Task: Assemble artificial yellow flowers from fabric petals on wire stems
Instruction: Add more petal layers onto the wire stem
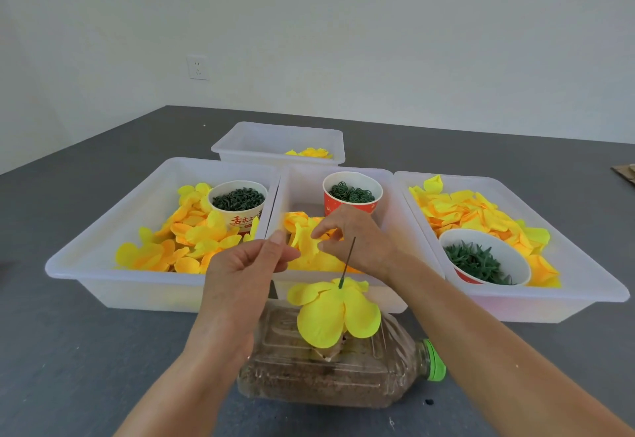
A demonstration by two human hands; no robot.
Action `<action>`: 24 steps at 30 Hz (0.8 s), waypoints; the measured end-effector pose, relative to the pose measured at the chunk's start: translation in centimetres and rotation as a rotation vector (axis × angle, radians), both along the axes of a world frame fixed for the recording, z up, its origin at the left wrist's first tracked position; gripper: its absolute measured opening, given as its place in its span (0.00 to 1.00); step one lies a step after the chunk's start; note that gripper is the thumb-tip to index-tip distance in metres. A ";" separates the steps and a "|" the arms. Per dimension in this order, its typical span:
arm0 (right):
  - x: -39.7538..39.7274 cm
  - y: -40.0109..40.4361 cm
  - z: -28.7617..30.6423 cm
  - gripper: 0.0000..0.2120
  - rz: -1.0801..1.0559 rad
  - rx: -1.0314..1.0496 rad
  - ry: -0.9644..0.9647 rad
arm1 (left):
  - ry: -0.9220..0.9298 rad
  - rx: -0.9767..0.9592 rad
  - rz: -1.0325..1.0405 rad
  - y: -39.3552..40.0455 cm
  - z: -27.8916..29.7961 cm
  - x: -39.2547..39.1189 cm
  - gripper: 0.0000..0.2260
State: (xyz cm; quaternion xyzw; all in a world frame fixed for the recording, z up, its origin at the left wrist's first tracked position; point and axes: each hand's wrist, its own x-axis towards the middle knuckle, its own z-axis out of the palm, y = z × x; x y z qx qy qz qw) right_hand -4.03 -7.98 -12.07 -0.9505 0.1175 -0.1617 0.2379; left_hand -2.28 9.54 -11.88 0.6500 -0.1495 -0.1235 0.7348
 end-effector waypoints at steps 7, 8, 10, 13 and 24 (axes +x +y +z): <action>1.0 0.4 -0.4 0.07 -0.137 0.180 -0.099 | 0.001 -0.028 0.023 -0.2 0.1 0.3 0.16; 1.0 0.3 -0.3 0.08 -0.190 0.215 -0.148 | -0.008 -0.034 0.029 -0.3 0.1 0.4 0.17; 0.9 -0.2 0.2 0.11 -0.270 0.342 -0.225 | -0.039 -0.044 0.037 -0.4 0.3 0.8 0.18; 0.4 -0.7 0.8 0.15 -0.300 0.525 -0.284 | -0.093 -0.059 0.040 -0.7 0.7 1.4 0.16; 0.1 -0.7 1.3 0.07 -0.262 0.619 -0.490 | -0.556 0.431 0.066 -4.1 1.5 2.8 0.21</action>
